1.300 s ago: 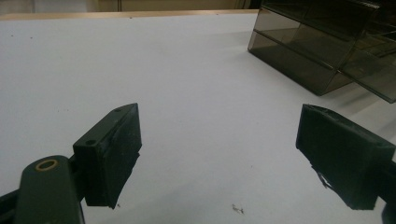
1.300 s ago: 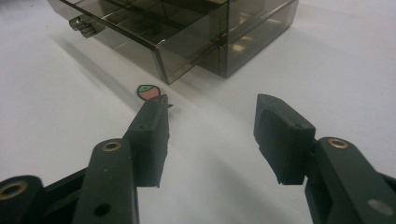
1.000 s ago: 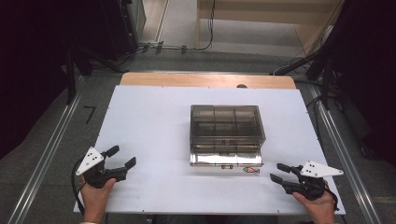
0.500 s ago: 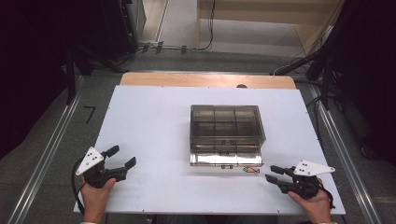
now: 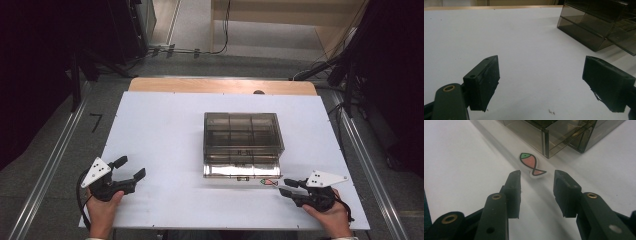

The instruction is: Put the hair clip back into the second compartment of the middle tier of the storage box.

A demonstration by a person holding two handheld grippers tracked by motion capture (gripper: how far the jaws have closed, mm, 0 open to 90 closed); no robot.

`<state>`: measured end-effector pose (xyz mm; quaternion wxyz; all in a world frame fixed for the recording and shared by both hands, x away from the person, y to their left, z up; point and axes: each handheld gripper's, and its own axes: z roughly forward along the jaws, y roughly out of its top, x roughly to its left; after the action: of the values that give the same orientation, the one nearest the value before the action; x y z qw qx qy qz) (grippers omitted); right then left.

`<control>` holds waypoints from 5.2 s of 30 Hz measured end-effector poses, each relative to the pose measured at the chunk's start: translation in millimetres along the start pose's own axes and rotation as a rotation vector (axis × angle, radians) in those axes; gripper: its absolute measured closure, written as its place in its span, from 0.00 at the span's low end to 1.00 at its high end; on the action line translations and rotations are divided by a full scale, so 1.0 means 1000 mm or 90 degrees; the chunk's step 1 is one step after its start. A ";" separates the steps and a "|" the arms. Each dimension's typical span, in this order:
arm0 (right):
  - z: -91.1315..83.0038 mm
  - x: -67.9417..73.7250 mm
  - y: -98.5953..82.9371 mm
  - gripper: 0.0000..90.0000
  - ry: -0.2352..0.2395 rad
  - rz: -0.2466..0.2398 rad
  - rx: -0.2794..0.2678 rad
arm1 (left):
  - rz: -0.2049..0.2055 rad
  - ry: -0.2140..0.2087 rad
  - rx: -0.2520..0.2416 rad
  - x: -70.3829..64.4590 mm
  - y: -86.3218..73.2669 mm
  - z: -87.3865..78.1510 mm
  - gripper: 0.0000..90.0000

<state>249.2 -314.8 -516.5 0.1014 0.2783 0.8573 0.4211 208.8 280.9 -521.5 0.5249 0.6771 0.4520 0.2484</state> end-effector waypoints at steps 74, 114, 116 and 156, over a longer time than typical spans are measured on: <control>0.018 0.003 0.016 0.77 0.016 -0.034 0.034 | -0.004 0.000 -0.004 0.001 0.000 -0.001 0.16; 0.002 0.008 0.016 0.77 0.066 -0.045 0.002 | -0.009 -0.001 -0.006 0.001 0.000 -0.001 0.16; 0.002 0.010 0.017 0.77 0.067 -0.050 0.000 | -0.009 -0.001 -0.006 0.001 0.000 -0.001 0.16; -0.006 0.022 0.037 0.77 0.084 -0.076 -0.065 | -0.012 0.000 -0.006 0.002 0.000 -0.001 0.16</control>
<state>243.4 -288.6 -482.8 0.0836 0.1926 0.8546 0.4750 208.6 283.5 -521.7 0.5304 0.6702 0.4574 0.2456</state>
